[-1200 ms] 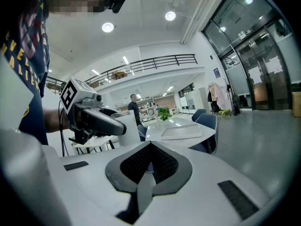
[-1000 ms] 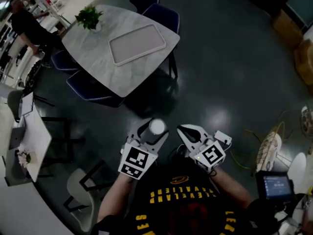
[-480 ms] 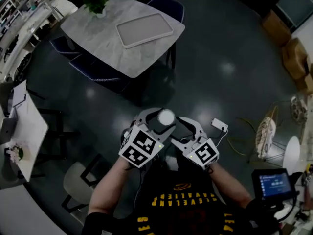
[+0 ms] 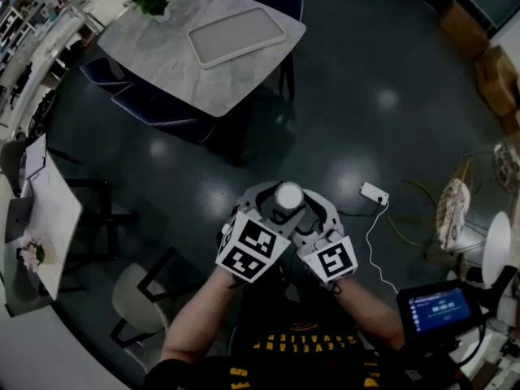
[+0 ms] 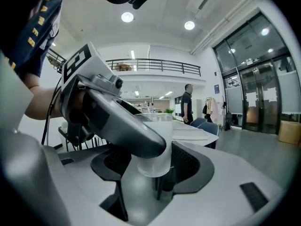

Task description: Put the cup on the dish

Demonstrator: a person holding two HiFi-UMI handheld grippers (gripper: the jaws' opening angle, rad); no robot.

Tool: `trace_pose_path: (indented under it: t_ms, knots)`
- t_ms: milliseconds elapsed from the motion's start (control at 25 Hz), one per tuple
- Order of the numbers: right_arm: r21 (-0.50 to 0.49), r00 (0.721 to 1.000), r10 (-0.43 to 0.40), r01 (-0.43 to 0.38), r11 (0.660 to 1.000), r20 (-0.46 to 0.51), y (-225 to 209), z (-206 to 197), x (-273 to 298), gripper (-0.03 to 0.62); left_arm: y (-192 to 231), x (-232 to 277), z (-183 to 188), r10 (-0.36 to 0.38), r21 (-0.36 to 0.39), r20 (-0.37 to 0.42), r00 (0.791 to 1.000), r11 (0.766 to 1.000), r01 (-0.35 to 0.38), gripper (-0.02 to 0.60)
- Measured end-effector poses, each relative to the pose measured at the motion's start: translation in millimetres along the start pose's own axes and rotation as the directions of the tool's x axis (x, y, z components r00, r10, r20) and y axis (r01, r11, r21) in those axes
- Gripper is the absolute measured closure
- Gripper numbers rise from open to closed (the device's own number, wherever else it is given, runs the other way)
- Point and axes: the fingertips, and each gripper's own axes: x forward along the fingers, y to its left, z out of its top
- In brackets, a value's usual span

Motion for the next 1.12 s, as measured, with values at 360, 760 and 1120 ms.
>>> trace_pose_path:
  t_ms: [360,760,1120]
  knots:
    - [-0.018,0.998,-0.030,0.031,0.999,0.053,-49,3,-126,0.353,-121,43,50,0.006,0.068,0.033,0.999,0.998,-0.008,0.317]
    - [-0.025,0.984,0.038,-0.034,0.999,0.174,-82,39,-205,0.359,-191,50,114,0.148,0.067,0.227,0.963,0.984,-0.166,0.316]
    - [-0.074,0.979,0.114,-0.103,0.992,0.170,-67,37,-197,0.361,-182,35,105,0.243,-0.012,0.334,0.911,0.967,-0.254,0.316]
